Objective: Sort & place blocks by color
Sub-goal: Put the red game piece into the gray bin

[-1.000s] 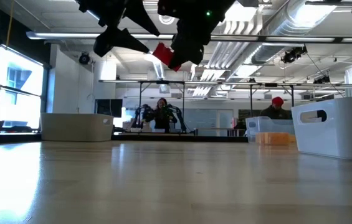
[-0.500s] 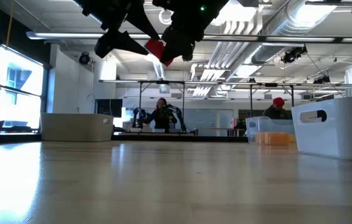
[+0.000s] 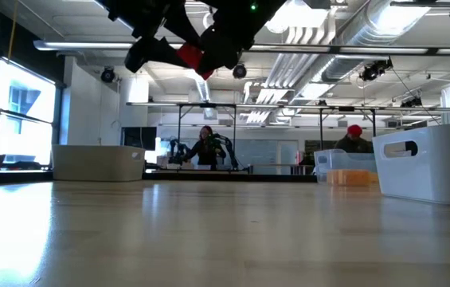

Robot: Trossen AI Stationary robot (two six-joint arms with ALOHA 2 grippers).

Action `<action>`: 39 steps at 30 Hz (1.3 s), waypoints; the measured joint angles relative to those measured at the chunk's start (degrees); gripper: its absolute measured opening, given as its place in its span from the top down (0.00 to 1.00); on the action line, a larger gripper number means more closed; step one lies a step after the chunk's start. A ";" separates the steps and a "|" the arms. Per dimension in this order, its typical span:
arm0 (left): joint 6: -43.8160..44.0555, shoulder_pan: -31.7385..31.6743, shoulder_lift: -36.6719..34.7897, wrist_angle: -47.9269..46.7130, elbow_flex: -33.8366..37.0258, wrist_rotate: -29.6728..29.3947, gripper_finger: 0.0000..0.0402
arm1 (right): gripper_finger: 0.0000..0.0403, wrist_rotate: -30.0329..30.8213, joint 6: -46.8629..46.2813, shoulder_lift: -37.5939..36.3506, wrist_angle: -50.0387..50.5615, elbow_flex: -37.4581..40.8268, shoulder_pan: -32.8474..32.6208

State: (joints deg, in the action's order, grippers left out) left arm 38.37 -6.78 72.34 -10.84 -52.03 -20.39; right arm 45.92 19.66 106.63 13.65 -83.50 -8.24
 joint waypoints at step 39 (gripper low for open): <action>-3.44 0.08 1.05 -0.93 0.22 0.45 0.55 | 0.73 2.98 -5.95 -0.11 4.45 -0.85 1.14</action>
State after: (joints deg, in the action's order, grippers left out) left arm 34.93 -6.70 73.38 -11.77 -51.81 -19.94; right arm 48.90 13.71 106.52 18.10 -84.36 -7.09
